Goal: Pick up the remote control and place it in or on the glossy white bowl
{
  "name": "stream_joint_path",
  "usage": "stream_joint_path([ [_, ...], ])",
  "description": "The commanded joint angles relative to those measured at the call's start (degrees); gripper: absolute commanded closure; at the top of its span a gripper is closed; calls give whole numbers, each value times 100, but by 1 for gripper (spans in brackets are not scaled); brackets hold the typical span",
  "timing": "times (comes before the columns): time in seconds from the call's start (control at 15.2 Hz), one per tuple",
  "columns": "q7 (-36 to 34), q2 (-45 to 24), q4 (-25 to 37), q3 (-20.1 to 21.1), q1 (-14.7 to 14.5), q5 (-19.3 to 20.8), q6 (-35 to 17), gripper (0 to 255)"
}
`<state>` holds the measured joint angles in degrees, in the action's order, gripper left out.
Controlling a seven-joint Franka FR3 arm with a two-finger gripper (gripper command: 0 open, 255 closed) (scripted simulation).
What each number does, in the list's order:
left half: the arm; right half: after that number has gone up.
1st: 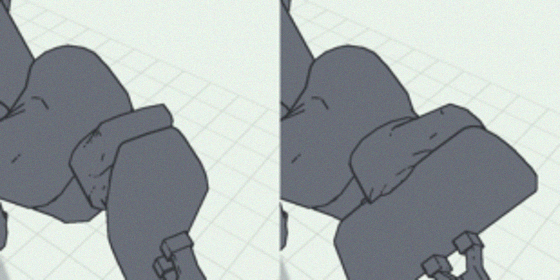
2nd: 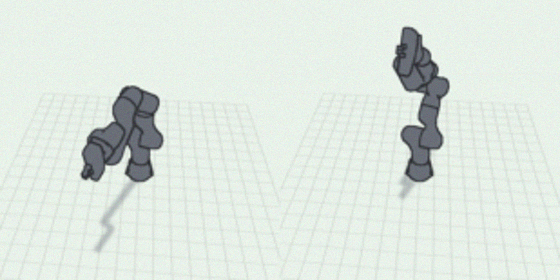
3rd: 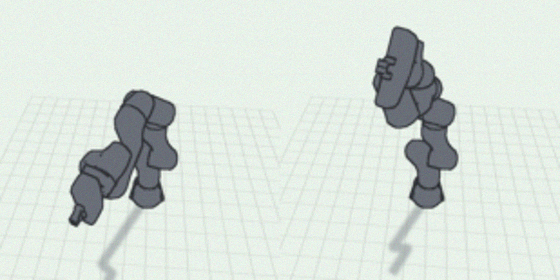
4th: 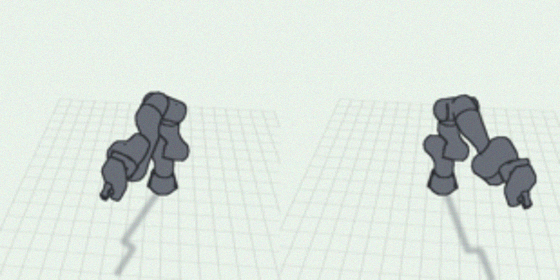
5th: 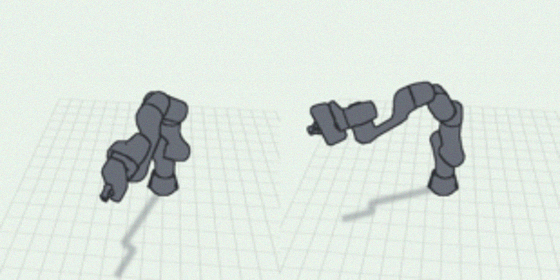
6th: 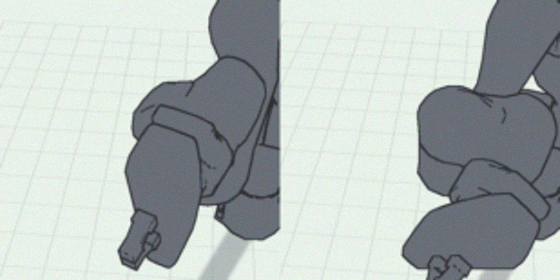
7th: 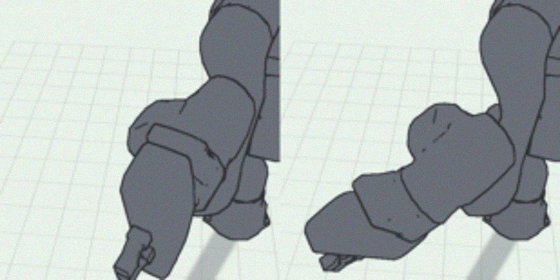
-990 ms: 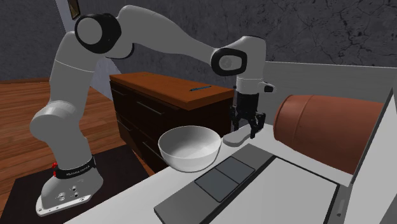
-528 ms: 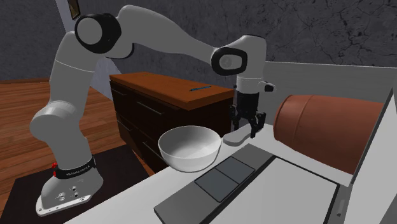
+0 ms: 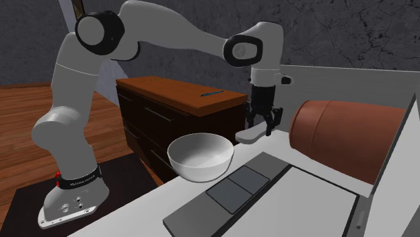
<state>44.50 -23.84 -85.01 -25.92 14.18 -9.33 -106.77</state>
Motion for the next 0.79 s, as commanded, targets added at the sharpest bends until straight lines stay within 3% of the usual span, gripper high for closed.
stream_joint_path([
  [0.0,-8,0,160,-5,14,6,158,255],
  [0.73,-32,-16,1039,-31,107,16,1013,255],
])
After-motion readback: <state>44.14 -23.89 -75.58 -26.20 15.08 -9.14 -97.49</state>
